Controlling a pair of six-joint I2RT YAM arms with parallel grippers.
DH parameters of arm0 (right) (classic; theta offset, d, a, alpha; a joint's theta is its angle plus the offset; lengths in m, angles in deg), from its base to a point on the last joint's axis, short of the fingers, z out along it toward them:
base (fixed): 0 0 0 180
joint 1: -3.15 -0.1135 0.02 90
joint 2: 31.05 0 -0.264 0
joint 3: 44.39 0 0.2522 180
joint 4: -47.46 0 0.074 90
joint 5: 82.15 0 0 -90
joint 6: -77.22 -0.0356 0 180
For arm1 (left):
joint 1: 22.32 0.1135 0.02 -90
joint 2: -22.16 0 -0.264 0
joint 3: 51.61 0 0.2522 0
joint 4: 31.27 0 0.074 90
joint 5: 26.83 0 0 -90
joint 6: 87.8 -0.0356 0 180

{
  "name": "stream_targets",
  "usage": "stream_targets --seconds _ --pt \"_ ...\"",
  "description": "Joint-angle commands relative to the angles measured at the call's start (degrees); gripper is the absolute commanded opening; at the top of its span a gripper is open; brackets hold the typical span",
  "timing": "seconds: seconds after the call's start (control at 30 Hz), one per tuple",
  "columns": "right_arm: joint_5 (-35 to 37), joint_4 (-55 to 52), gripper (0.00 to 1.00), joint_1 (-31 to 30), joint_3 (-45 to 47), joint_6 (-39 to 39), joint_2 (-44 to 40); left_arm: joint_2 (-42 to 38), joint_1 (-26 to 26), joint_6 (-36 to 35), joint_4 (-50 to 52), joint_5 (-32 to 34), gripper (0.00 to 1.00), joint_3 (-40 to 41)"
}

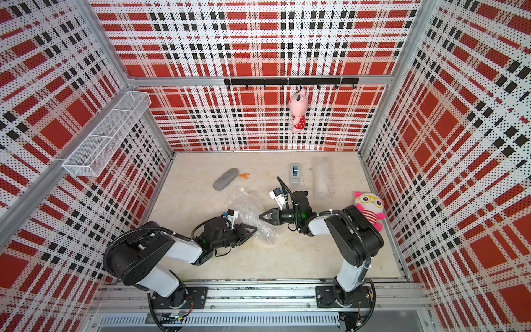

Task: Wrap vases in bubble wrap
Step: Wrap the vase in bubble wrap.

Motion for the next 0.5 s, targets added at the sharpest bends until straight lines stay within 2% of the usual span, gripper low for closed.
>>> stream_targets --seconds 0.0,0.17,0.23,0.3,0.37,0.4,0.47 --pt "-1.0 -0.4 0.34 -1.1 0.0 2.2 0.3 -2.4 0.7 -1.1 0.7 -0.1 0.45 -1.0" --pt "-3.1 6.7 0.61 -1.2 3.6 -0.8 -0.9 -4.5 1.3 -0.4 1.1 -0.1 0.51 -1.1" --pt "-3.1 6.6 0.65 -1.2 4.0 -0.5 -1.3 -5.3 1.4 -0.1 1.1 -0.1 0.63 -1.2" --pt "-3.2 6.7 0.68 -1.2 4.2 -0.1 -0.7 -6.0 1.4 0.4 1.0 0.0 0.82 -1.5" --pt "-3.9 8.8 0.68 -1.2 4.4 -1.2 0.4 -6.8 1.3 1.0 0.8 0.1 0.93 -1.8" --pt "-4.4 11.2 0.68 -1.2 4.8 -2.6 1.0 -7.1 1.1 1.2 0.8 0.1 0.97 -2.1" --pt "-5.3 16.7 0.67 -1.2 5.9 -5.3 2.1 -7.3 0.9 1.8 0.0 -0.1 0.98 -2.4"
